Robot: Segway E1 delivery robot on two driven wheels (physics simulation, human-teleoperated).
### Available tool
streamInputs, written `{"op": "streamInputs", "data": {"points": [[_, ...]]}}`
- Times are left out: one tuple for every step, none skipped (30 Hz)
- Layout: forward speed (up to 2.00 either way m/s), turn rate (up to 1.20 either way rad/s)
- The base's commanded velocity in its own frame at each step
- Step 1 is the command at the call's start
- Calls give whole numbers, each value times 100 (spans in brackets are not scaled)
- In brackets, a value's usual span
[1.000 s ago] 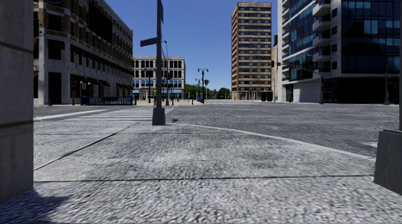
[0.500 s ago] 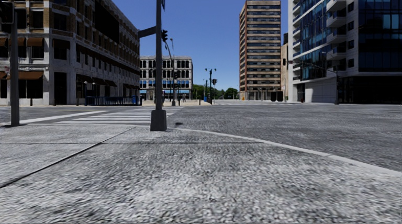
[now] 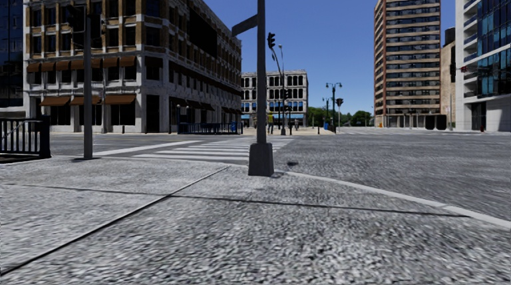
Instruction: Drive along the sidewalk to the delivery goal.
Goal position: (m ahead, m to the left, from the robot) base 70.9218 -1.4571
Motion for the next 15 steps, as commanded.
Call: {"op": "streamInputs", "data": {"points": [[200,64],[200,64],[200,64],[200,64],[200,64],[200,64],[200,64],[200,64],[200,64],[200,64],[200,64],[200,64],[200,64],[200,63],[200,63]]}}
